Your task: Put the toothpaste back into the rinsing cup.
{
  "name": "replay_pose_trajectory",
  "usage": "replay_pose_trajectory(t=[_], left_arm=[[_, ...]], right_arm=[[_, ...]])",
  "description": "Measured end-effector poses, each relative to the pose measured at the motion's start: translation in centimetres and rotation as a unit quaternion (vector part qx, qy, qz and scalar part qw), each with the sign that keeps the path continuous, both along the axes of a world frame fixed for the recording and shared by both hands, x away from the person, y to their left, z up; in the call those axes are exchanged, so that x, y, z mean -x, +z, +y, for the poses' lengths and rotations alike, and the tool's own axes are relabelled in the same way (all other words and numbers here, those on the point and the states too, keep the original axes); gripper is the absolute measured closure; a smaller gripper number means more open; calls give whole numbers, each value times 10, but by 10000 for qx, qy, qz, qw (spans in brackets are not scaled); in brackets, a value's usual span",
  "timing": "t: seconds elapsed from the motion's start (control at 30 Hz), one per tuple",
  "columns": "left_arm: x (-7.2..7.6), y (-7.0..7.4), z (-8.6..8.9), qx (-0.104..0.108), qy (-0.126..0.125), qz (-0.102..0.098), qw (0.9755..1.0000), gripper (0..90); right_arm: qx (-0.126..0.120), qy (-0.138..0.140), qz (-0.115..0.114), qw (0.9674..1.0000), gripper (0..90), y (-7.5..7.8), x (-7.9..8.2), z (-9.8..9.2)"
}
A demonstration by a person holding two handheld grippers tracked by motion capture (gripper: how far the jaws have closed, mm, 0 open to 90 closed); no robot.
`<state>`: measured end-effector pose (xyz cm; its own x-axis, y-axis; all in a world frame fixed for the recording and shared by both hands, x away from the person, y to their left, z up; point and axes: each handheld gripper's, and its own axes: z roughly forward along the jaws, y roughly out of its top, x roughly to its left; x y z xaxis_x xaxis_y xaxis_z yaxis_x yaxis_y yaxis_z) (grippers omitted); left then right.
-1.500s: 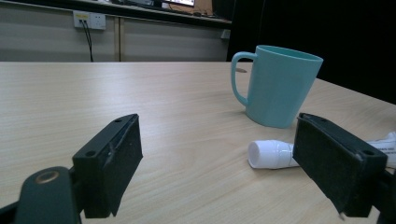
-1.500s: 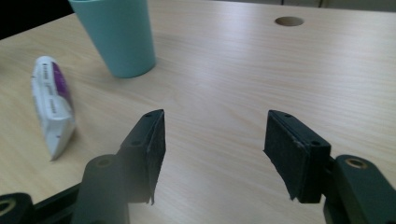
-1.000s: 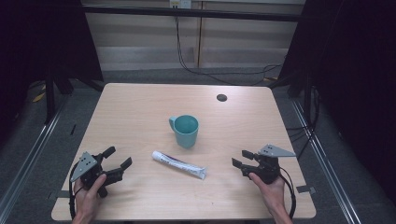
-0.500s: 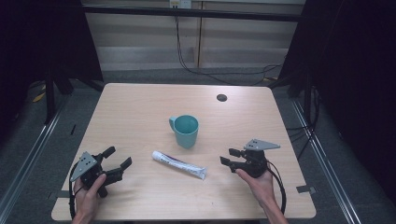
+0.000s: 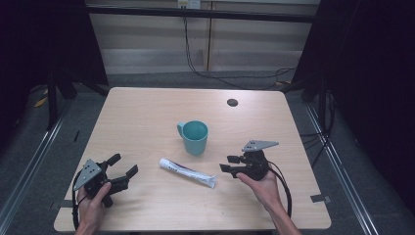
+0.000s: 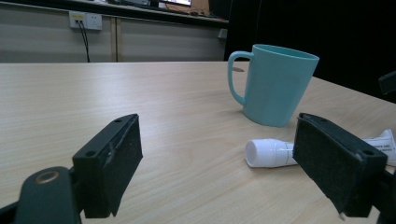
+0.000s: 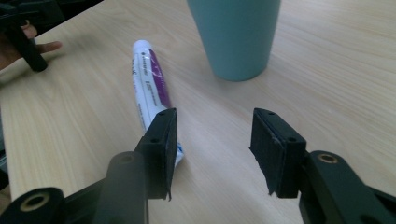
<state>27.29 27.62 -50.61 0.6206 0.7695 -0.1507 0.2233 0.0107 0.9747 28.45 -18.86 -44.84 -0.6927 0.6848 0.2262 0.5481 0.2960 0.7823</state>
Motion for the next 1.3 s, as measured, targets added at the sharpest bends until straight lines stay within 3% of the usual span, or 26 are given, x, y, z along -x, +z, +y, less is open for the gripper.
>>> replay_pose_trajectory(t=[0.37,0.73,0.87,0.9,1.13,1.3], left_arm=[[0,0,1,42,6,30,10000,156],[-1,0,1,53,-26,48,10000,156],[0,0,1,86,-6,44,10000,156],[0,0,1,-3,-29,12,10000,156],[0,0,1,89,-31,55,9999,156],[0,0,1,86,-23,41,10000,155]], right_arm=[[162,559,164,9982,546,12,-12,27],[689,956,502,9918,597,15,-26,55],[769,1070,574,9896,608,15,-28,64],[771,1074,605,9894,608,15,-29,65],[994,1343,901,9818,622,12,-35,82],[1157,1501,944,9773,635,17,-40,97]])
